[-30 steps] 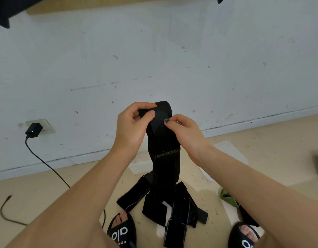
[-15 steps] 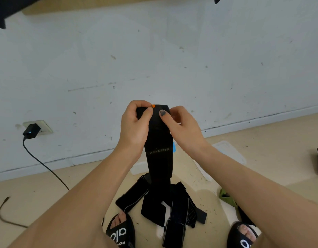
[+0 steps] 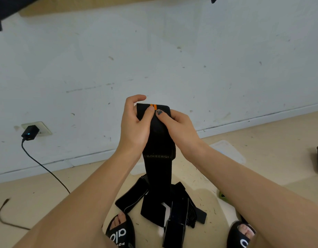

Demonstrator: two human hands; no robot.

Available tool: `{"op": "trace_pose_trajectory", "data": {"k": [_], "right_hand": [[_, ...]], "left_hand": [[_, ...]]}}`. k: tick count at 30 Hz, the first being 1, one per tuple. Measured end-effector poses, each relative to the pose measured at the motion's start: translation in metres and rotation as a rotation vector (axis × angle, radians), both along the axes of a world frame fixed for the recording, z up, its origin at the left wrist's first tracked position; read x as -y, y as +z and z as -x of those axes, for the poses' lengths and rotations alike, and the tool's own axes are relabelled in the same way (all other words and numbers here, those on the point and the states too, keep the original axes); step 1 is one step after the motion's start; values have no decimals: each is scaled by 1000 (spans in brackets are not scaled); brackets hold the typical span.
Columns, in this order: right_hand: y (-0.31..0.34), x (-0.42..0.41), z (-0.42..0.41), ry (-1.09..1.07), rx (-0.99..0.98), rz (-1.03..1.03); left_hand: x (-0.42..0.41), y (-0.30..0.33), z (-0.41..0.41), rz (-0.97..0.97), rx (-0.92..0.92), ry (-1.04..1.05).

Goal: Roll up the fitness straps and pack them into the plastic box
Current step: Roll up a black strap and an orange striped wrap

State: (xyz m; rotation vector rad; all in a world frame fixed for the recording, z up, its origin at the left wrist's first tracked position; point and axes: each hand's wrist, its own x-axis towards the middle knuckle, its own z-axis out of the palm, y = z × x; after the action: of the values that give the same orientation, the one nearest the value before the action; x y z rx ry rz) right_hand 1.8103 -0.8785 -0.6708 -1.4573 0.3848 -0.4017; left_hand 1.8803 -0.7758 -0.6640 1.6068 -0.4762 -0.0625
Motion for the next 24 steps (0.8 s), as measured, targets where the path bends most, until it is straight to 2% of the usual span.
{"op": "trace_pose_trajectory", "data": {"k": [5, 9, 12, 17, 20, 24], "right_hand": [[3, 7, -1, -93, 25, -107], [6, 9, 0, 25, -21, -172], [4, 6, 0, 72, -16, -66], [2, 7, -1, -32, 37, -89], [5, 10, -1, -71, 57, -200], [7, 10, -3, -44, 14, -290]], "left_hand": [[1, -7, 1, -83, -41, -97], [1, -4, 0, 42, -92, -100], [-3, 0, -1, 103, -132, -50], [-3, 2, 5, -21, -179, -20], [-2, -1, 11, -184, -158, -131], [-2, -1, 11, -134, -106, -187]]}}
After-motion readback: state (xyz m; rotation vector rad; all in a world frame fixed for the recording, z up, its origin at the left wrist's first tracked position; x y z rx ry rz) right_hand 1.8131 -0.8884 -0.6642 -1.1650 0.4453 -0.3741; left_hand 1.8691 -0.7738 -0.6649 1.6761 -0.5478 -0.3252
